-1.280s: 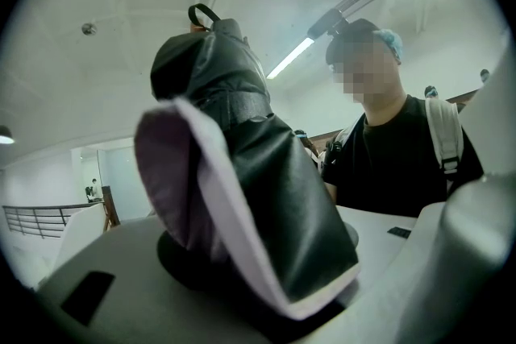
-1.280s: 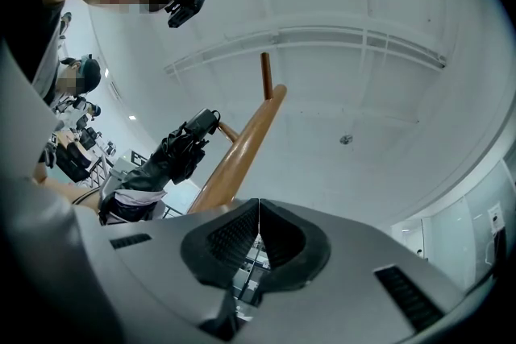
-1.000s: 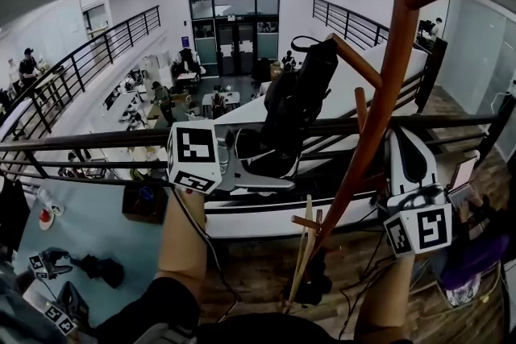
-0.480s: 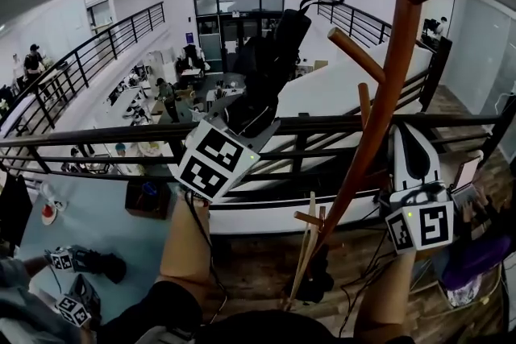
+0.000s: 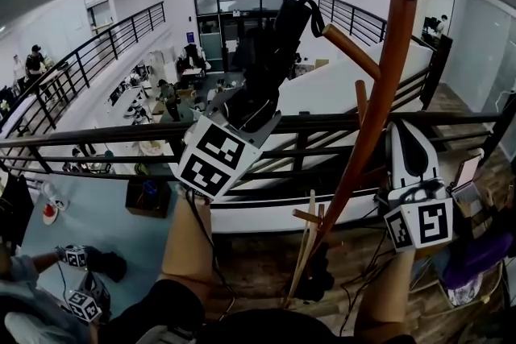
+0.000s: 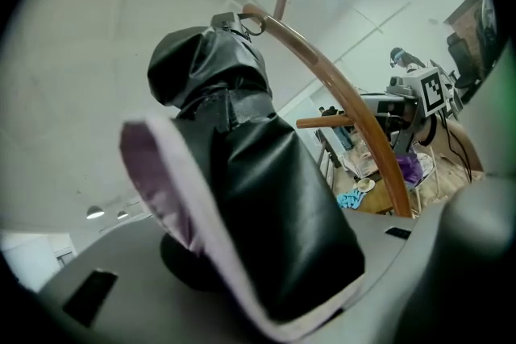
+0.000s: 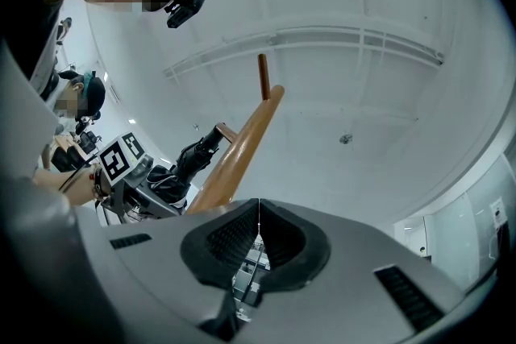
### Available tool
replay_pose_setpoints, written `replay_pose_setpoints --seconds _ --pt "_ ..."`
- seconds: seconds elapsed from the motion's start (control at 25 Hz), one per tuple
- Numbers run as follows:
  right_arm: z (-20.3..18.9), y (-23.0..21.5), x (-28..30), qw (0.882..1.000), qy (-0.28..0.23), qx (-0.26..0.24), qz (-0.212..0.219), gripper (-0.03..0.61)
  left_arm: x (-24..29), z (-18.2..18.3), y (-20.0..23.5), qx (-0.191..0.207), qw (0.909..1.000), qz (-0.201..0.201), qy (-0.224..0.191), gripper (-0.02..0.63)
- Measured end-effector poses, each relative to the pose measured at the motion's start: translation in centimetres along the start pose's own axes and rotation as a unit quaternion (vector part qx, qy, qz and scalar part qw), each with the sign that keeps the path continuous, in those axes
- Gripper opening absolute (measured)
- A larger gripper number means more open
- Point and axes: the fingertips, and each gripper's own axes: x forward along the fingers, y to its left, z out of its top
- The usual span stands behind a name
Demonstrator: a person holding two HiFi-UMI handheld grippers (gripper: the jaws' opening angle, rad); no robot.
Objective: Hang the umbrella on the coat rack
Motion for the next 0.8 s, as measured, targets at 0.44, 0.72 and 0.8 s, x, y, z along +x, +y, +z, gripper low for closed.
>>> replay_pose_setpoints --seconds 0.44,0.72,0.8 --pt "0.1 1.1 -0.3 1.0 -0.005 0.007 0.006 0.029 -0.8 1.5 0.0 0.006 0.9998 0.014 -0.01 0.215" --pt "0.4 1.0 -0.9 1.0 -0.006 0.011 0.009 0.029 -1.1 -0.4 -1.7 0.006 0.9998 0.009 0.016 0.216" --pt "0.1 0.9 -1.5 1.0 -0.007 0.012 0.01 0.031 -1.4 -0.9 -2.6 0.003 0.9998 0.009 0.018 0.216"
